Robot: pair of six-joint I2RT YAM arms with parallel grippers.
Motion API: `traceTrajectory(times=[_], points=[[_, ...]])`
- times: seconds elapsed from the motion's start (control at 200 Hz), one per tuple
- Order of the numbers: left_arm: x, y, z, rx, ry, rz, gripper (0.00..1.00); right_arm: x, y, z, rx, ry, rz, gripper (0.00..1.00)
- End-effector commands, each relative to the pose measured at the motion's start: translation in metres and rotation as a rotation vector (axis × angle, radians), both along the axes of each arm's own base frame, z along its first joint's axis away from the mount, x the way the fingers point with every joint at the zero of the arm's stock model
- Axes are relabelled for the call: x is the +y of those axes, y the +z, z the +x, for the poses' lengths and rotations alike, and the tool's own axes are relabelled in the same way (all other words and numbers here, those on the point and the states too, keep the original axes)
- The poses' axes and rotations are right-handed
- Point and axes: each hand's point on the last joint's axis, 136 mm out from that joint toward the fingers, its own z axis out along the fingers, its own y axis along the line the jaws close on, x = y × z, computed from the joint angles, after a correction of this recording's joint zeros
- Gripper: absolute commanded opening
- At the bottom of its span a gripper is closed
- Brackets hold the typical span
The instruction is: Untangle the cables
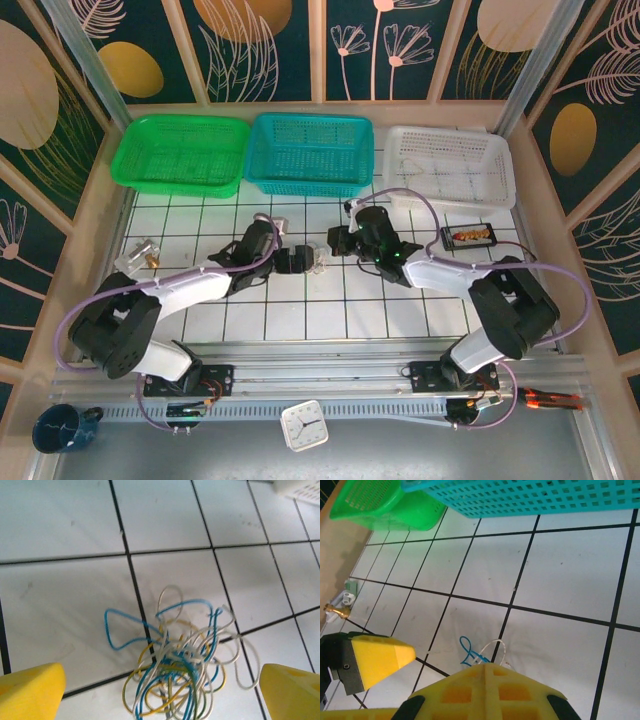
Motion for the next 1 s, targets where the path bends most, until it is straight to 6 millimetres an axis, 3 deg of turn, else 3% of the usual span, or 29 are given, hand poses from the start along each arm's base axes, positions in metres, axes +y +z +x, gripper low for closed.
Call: traceTrajectory(times=[0.0,0.115,0.175,0.33,0.55,0.751,0.996], points=[[-0.001,0.012,0.015,-0.048,-0.023,0.067,0.99,-0.018,-0.013,-0.004,0.097,-0.091,0.015,0.07],[-0.010,0.015,0.026,-0.069,-0.069,0.111,0.99,-0.025,-0.013,-0.009,0.167,-0.140,0.113,0.38],[-0.015,0.014,0.031,-0.072,-0.090,0.128,0.99,-0.025,-0.011,-0.012,0.197,-0.157,0.165,0.47],[-0.017,-0.001,0.031,-0.042,-0.109,0.158,0.99,-0.023,-0.005,-0.015,0.268,-0.200,0.279,0.59],[-0.001,-0.034,0.020,0.010,-0.078,0.210,0.99,-0.010,0.002,-0.015,0.361,-0.223,0.452,0.75],[0.019,-0.056,0.013,0.046,-0.018,0.271,0.99,0.005,-0.005,-0.013,0.430,-0.237,0.535,0.77],[0.031,-0.065,0.005,0.054,0.026,0.279,0.99,0.025,-0.019,-0.014,0.501,-0.226,0.602,0.77]])
